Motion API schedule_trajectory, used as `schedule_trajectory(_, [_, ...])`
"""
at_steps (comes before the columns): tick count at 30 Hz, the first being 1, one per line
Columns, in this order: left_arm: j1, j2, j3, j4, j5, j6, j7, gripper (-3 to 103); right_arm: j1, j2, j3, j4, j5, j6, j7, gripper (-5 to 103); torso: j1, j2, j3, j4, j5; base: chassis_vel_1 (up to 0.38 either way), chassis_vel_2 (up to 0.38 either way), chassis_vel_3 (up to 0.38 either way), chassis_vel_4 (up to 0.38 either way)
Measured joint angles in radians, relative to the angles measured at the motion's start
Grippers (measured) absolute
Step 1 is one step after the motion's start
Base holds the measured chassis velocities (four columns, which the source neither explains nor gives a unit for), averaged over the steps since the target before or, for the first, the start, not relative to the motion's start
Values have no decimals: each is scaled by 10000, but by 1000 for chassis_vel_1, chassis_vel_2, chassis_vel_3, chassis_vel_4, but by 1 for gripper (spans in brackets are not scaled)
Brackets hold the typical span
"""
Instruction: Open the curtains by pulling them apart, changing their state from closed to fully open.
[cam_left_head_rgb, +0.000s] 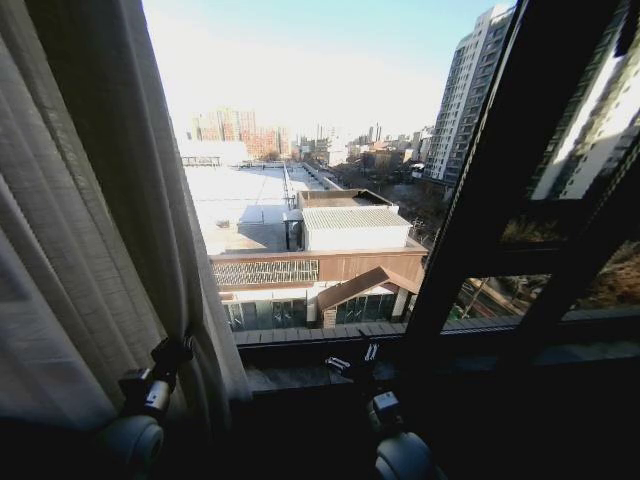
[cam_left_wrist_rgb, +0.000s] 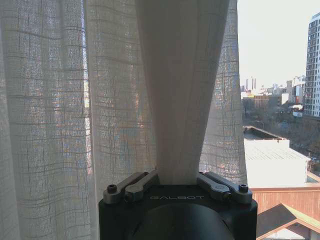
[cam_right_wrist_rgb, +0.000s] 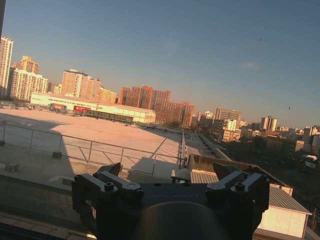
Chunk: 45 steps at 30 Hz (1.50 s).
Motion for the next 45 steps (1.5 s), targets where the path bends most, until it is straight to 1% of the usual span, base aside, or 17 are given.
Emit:
schedule_trajectory(7, [-94,-19,-149,97,-78,-11,-299,1,-33,115,15,-37,-102,59,0,100,0,0,0,0,0,0,0,0,0])
schedule_trajectory(10, [-418,-198,-401,345,-83,43,-1298,1,-61,183,6,-61,-164,69,0,100,-1,0,0,0,0,0,0,0,0])
schedule_trajectory(13, [-1122,-401,-1060,1022,-118,264,-3639,1,-156,237,6,-78,-241,127,-4,100,0,0,0,-1,1,0,0,0,0])
schedule_trajectory(15, [-1298,-421,-1215,1198,-124,265,-4210,1,-181,247,6,-90,-260,146,-5,100,0,0,0,-2,0,0,0,0,0])
schedule_trajectory(18, [-2230,-454,-2096,2140,-240,28,-6785,1,-236,306,-21,-159,-341,208,-21,100,0,0,0,-2,4,0,0,0,0])
schedule_trajectory(19, [-2230,-454,-2096,2140,-240,28,-6785,1,-236,306,-21,-159,-341,208,-21,100,0,0,0,-2,4,0,0,0,0])
schedule_trajectory(21, [-2683,-325,-2585,2774,-247,-72,-8029,1,-232,339,-53,-193,-360,214,-27,100,0,0,0,-2,3,0,0,0,0])
schedule_trajectory(26, [-2828,-115,-3029,3142,-100,92,-8582,-1,-204,366,-92,-279,-365,214,-34,100,0,-1,1,6,-6,0,0,0,0])
schedule_trajectory(32, [-2046,-129,-2690,2490,873,396,-7382,25,-92,402,-270,-488,-366,215,-37,100,0,0,1,0,-1,0,0,0,0])
schedule_trajectory(35, [-837,-499,-2388,1312,1552,766,-4906,36,37,442,-396,-589,-366,203,-37,100,0,0,0,1,0,0,0,0,0])
schedule_trajectory(36, [-837,-499,-2388,1312,1552,766,-4906,36,37,442,-396,-589,-366,203,-37,100,0,0,0,1,0,0,0,0,0])
schedule_trajectory(39, [51,-547,-2286,470,1314,880,-2906,52,115,414,-460,-606,-341,184,-33,100,-3,0,0,1,1,0,0,0,0])
schedule_trajectory(40, [51,-547,-2286,470,1314,880,-2906,52,115,414,-460,-606,-341,184,-33,100,-3,0,0,1,1,0,0,0,0])
schedule_trajectory(41, [176,-517,-2285,379,1163,819,-2578,57,128,398,-463,-606,-323,178,-28,100,-3,0,0,2,1,0,0,0,0])
schedule_trajectory(43, [672,-336,-2360,207,604,100,-702,68,212,321,-458,-597,-164,129,-3,100,-3,0,0,0,1,0,0,0,0])
schedule_trajectory(44, [672,-336,-2360,207,604,100,-702,68,212,321,-458,-597,-164,129,-3,100,-3,0,0,0,1,0,0,0,0])
schedule_trajectory(45, [836,-275,-2424,204,496,-183,23,68,259,297,-442,-578,-69,18,48,100,-3,0,0,0,1,0,0,0,0])
